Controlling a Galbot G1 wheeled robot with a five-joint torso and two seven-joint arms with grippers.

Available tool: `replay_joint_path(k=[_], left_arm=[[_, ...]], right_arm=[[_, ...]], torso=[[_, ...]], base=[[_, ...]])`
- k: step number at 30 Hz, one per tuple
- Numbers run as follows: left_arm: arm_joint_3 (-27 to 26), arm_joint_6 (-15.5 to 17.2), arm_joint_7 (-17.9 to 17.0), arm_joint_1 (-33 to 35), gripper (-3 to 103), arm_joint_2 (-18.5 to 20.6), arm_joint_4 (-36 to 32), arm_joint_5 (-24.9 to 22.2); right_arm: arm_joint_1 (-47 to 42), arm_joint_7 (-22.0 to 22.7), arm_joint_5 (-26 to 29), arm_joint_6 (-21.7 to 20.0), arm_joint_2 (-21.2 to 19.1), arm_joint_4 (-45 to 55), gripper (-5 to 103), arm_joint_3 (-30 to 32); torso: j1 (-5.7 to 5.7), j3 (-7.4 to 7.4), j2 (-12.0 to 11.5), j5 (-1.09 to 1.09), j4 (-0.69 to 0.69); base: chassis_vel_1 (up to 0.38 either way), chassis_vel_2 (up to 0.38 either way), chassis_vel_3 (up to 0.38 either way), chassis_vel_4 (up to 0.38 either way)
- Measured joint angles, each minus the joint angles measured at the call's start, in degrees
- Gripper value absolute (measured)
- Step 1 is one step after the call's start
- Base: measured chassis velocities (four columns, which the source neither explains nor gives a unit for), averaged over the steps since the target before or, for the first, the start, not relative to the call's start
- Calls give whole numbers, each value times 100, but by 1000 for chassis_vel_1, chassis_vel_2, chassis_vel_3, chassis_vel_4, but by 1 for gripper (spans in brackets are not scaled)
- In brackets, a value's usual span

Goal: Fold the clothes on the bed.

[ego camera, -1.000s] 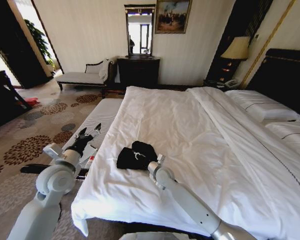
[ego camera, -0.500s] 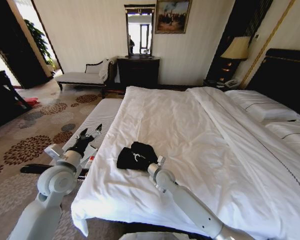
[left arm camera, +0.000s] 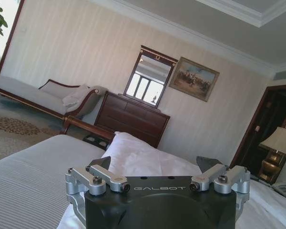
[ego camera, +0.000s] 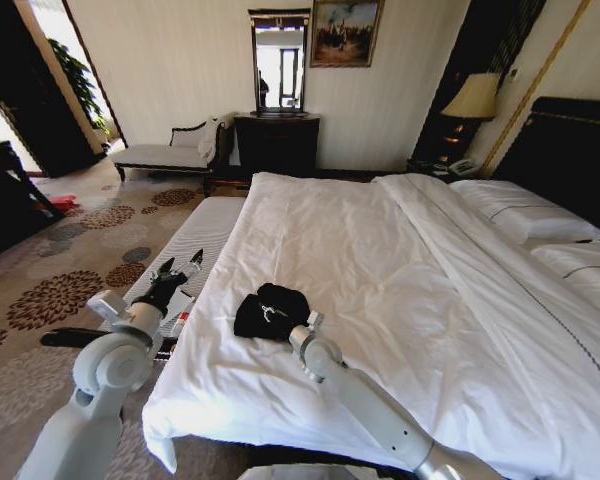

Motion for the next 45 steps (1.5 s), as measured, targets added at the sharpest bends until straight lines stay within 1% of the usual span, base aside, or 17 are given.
replay_joint_path(k=[1,5,6,7,11,13,17,19,22,29,32,33,35,37,38,42,45], left_arm=[[0,0,0,0,100,0,0,0],[33,8,9,-9,100,-23,32,19],[34,8,10,-8,100,-27,32,22],[34,8,10,-8,100,-27,32,22],[24,10,13,11,100,-34,31,30],[12,9,14,17,100,-34,31,31],[0,9,16,26,100,-34,31,39],[0,9,16,27,100,-34,36,41],[9,29,5,26,100,-33,98,45],[36,60,-42,10,100,-27,280,108],[15,66,-61,-60,100,5,264,-28],[15,66,-61,-60,100,5,264,-28],[1,82,-62,-74,100,33,289,20],[-10,122,-60,18,100,42,295,166],[-10,122,-60,18,100,42,295,166],[19,94,30,314,100,18,287,1005],[15,34,106,467,100,-30,199,1327]], right_arm=[[0,0,0,0,0,0,22,0],[-70,-365,-8,143,-36,173,44,-29],[-70,-392,-9,159,-36,172,44,-29],[-70,-392,-9,159,-36,172,44,-29],[-26,-439,6,187,-51,98,65,4],[-12,-438,14,190,-55,72,65,12],[20,-407,17,204,-43,-44,86,50],[25,-399,17,205,-44,-64,86,65],[48,-375,-2,206,-67,-118,99,119],[69,-325,25,260,-264,-205,100,725],[-58,-318,-42,385,-710,-148,100,1187],[-58,-318,-42,385,-710,-148,100,1187],[-286,-285,-313,557,-1063,24,100,1613],[-481,-278,-710,671,-1252,188,100,1986],[-481,-278,-710,671,-1252,188,100,1986],[-926,-240,-1516,742,-1500,746,100,2883],[-1175,-206,-1777,739,-1529,1028,100,3277]], torso=[[0,0,0,0,0],[0,0,0,0,0],[0,0,0,0,1],[0,0,0,0,1],[0,0,0,0,1],[0,0,0,0,0],[0,0,0,0,1],[0,0,0,0,1],[0,0,0,1,1],[0,0,0,1,3],[0,0,-1,2,-1],[0,0,-1,2,-1],[0,0,0,2,-4],[0,0,0,3,-1],[0,0,0,3,-1],[0,0,0,0,2],[0,-1,0,1,1]], base=[[0,0,0,0],[0,0,0,0],[0,0,0,0],[0,0,0,0],[0,0,0,0],[0,0,0,0],[0,0,0,0],[0,0,0,0],[0,0,0,0],[0,0,0,0],[0,0,0,0],[0,0,0,0],[0,0,0,0],[0,0,0,0],[0,0,0,0],[0,0,0,0],[0,0,0,0]])
